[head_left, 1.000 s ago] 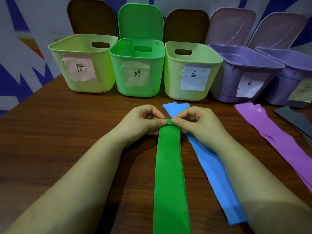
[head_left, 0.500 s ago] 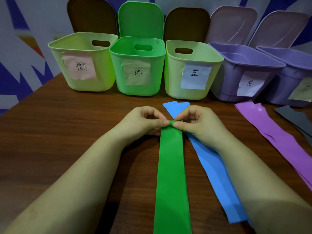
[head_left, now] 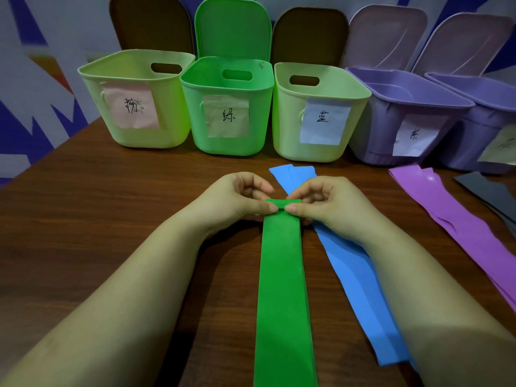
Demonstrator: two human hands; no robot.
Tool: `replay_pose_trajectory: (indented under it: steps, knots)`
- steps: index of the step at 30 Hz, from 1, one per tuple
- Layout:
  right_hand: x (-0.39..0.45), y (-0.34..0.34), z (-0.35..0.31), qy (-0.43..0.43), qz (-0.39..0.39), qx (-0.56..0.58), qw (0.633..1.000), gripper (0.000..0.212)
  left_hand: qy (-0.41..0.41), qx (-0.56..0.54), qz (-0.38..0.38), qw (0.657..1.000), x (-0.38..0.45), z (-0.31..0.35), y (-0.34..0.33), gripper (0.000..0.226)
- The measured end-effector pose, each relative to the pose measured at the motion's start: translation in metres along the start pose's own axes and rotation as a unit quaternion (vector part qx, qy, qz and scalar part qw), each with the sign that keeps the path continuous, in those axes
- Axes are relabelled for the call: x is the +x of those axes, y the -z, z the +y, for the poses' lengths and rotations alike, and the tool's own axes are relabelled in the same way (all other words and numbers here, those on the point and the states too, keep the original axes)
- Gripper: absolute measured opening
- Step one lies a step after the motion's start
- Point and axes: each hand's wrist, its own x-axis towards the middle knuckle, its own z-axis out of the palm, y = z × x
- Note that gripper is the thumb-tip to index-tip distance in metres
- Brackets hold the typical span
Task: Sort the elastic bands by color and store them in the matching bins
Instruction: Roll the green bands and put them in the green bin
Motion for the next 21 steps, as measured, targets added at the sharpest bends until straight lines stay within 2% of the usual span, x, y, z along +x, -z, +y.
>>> replay_pose_trajectory:
  steps: [11,21]
  knots:
    - [0.0014,-0.0029,0.0023,-0.018,-0.030,-0.003,0.999,0.008,-0.010,0.020,-0.016,1.000,-0.0003,-0.0013,0.0001,0.026]
    - [-0.0007,-0.0019,0.0003,-0.006,-0.018,0.031,0.999,0.020,0.021,0.036,-0.035,0.999,0.0001,0.0003,-0.0013,0.023]
